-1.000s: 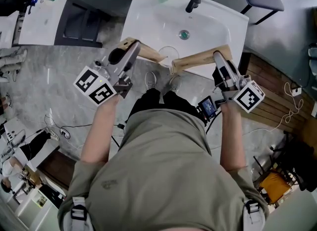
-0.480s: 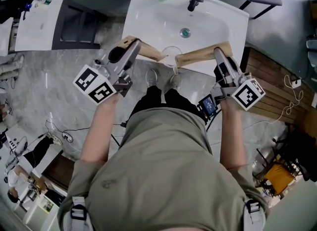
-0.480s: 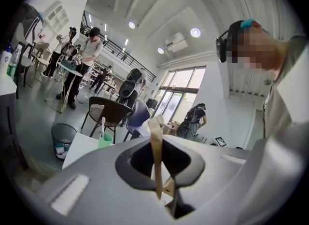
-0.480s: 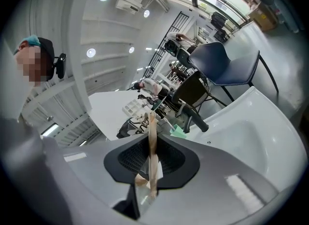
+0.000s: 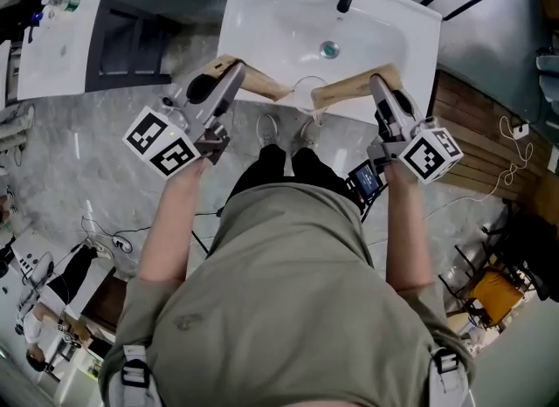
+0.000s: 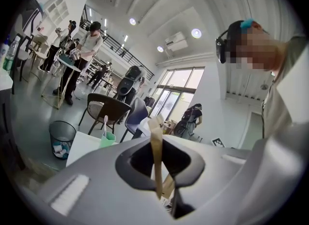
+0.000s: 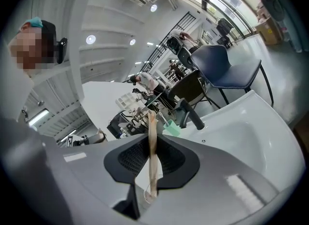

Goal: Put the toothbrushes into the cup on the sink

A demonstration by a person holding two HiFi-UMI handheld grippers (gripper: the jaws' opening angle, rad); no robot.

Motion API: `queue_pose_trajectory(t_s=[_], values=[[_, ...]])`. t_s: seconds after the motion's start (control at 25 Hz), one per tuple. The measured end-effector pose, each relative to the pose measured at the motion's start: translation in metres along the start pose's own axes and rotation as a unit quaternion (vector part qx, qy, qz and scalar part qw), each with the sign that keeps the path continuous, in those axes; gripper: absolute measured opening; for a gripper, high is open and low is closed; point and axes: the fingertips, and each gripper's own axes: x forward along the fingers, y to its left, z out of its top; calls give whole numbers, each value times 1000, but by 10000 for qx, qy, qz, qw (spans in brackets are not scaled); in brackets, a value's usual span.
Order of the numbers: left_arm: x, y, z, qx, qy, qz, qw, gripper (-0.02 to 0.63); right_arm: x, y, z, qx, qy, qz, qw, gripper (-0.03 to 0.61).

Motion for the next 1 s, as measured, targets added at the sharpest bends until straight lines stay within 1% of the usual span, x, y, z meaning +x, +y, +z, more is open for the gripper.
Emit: queue_pose_trajectory(t_s=[0.28,0.52,0.84,1.0], values=[[-4,14,1,-38,92,-94,9999,14,18,6,-14,-527,213,-151,9983,60],[-8,21,2,-58,168,-155,9997,14,31,10,-28,-1001,371,-267,9939,60],[-12,25,3,-72,217,-172,9996,14,35,8,-38,-1277,440,-466,9897,60],[-15,26,1,-69,259,-180,9995,14,36,9,-45,-1545,467,-578,9852,60]])
